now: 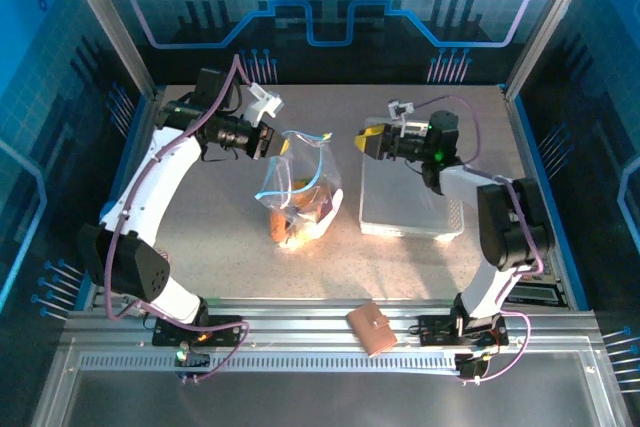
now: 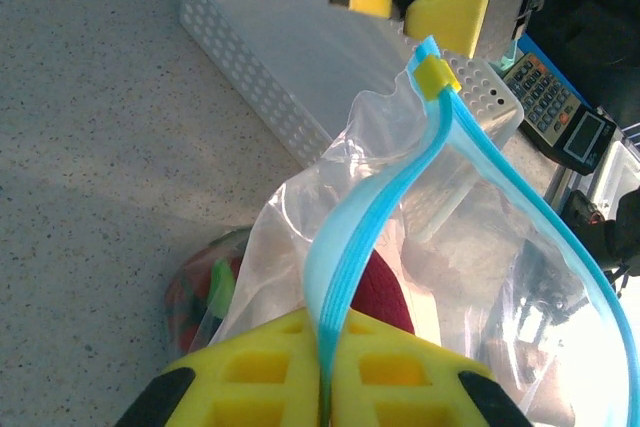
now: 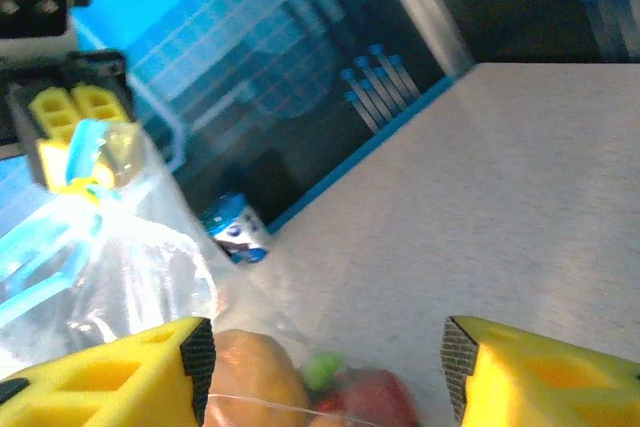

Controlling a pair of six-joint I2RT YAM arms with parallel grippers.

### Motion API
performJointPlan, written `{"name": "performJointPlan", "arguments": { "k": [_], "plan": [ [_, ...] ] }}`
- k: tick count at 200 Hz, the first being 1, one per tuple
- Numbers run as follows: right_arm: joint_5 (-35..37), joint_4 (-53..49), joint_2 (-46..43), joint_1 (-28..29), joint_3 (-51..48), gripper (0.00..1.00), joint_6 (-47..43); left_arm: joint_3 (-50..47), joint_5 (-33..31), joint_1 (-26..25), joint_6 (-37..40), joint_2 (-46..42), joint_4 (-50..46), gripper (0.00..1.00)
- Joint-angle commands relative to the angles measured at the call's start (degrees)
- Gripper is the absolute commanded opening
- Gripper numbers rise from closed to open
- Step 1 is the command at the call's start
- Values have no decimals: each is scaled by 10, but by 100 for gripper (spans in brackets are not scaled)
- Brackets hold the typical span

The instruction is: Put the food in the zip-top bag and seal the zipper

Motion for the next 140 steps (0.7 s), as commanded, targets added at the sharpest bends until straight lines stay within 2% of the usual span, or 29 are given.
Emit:
{"name": "performJointPlan", "arguments": {
  "k": [1,21,51,83,140],
  "plan": [
    [-63,212,31,26,17,64,117,25,25,7,13,-2,-16,10],
    [-59,184,43,42,22,64,90,35,25,7,13,8,-20,10],
    [-41,60,27,67,24,64,-14,50,28,7,11,20,-24,10],
    [15,-64,2,87,35,64,-122,58,36,6,8,29,-22,10],
    [41,-104,-2,92,71,65,-156,55,39,6,5,35,-21,10]
  ]
}}
